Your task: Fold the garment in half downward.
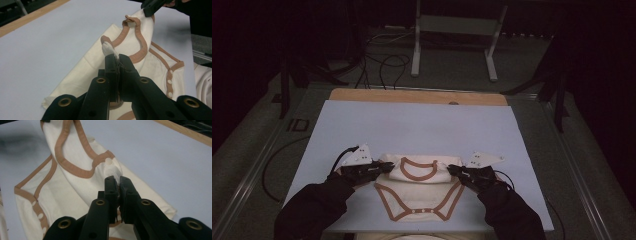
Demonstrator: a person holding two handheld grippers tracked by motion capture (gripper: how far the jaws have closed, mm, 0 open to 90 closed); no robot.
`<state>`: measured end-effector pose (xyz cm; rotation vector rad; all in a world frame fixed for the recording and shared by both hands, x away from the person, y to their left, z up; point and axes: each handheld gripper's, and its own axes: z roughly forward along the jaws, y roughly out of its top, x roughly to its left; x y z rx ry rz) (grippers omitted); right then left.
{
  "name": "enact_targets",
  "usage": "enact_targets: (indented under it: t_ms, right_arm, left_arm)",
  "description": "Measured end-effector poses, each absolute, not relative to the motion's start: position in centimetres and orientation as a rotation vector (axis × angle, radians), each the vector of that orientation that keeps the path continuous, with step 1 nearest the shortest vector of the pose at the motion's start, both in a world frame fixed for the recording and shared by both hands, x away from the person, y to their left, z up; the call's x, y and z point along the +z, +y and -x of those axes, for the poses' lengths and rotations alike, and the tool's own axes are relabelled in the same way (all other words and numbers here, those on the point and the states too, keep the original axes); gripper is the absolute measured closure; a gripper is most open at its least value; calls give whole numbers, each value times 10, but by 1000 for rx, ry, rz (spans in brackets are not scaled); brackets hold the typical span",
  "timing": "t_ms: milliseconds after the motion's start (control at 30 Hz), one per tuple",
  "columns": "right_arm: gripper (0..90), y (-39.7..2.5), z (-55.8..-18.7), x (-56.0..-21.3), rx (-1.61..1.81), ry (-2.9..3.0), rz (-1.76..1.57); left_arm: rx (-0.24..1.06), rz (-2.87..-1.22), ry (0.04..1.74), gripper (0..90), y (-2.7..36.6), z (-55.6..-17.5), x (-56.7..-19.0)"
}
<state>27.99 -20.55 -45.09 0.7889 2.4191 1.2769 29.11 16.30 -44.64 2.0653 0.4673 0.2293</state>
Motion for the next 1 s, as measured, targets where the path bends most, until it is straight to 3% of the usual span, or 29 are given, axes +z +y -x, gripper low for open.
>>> enact_targets:
  t_ms: [300, 667, 1000]
  right_arm:
    - [858, -206, -269, -469, 1281, 2460, -822]
    - [856, -208, -258, -496, 1219, 2541, -882]
    - [846, -208, -264, -512, 1192, 2603, -951]
  left_arm:
    - [192, -2108, 482, 873, 164, -279, -461]
    - [41, -2173, 537, 870, 157, -267, -502]
    - [36, -2246, 597, 848, 156, -269, -513]
